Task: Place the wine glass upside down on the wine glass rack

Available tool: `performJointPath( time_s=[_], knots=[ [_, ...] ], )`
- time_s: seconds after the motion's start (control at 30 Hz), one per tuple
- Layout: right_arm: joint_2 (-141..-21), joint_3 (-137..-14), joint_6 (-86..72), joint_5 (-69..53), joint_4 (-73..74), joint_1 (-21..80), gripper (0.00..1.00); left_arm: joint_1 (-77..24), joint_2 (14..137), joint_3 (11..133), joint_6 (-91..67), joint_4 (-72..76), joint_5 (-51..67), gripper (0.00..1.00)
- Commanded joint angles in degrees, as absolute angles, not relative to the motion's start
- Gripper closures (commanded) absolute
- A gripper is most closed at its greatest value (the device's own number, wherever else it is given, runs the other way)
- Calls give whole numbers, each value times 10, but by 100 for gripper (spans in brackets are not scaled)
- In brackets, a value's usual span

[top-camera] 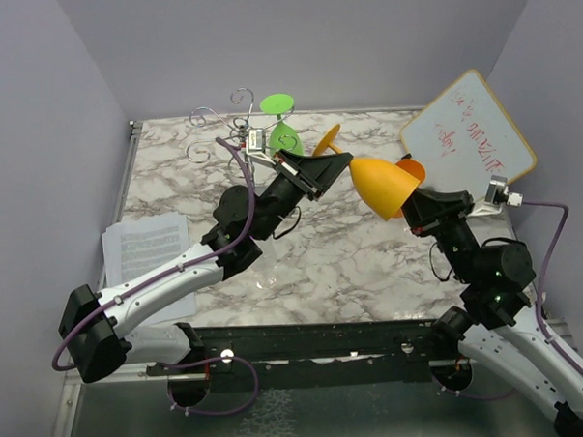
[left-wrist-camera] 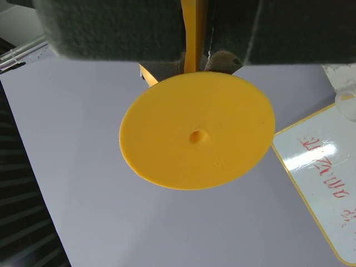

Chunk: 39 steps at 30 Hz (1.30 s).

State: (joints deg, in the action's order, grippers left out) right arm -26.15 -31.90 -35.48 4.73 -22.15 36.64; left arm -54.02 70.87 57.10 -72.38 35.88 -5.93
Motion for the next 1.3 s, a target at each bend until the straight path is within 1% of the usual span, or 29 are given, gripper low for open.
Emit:
performJointPath(
  time_s=[0.0,0.07,0.1,0.13,0.17,0.23,0.27,0.3,0.33,0.4,0.47,0.57,0.7,0.87,1.03,1.27],
  knots=[
    [-247,-310,-349,-11,-201,370,100,-541,718,588,-683,386,-44,100],
    [-242,-314,-350,-9,-190,370,99,-541,720,586,-676,394,-42,100],
    [-240,-316,-352,-5,-182,370,97,-541,720,585,-672,399,-42,100],
    [-239,-319,-353,-2,-172,370,91,-541,719,583,-668,403,-42,100],
    [-236,-322,-355,-2,-161,370,87,-541,719,581,-664,409,-43,100],
    [-229,-326,-355,9,-143,370,64,-541,718,578,-655,417,-45,100],
    [-225,-327,-354,14,-136,370,56,-541,717,577,-649,421,-46,100],
    [-221,-329,-355,18,-125,370,49,-541,716,576,-642,424,-46,100],
    [-216,-330,-355,22,-115,370,44,-541,714,575,-629,426,-48,100],
    [-206,-332,-353,25,-90,370,38,-541,710,572,-608,428,-51,100],
    [-193,-336,-350,25,-65,370,35,-541,704,568,-584,429,-58,100],
    [-166,-343,-339,29,-19,370,32,-541,691,559,-534,429,-72,100],
    [-127,-345,-323,72,27,370,32,-541,676,551,-441,429,-82,100],
    [-98,-345,-326,122,15,370,32,-541,683,568,-300,428,-27,100],
    [-150,-403,-331,105,5,370,28,-541,698,569,-197,428,64,100],
    [-262,-514,-401,10,53,370,22,-541,723,559,-95,428,131,100]
  ],
)
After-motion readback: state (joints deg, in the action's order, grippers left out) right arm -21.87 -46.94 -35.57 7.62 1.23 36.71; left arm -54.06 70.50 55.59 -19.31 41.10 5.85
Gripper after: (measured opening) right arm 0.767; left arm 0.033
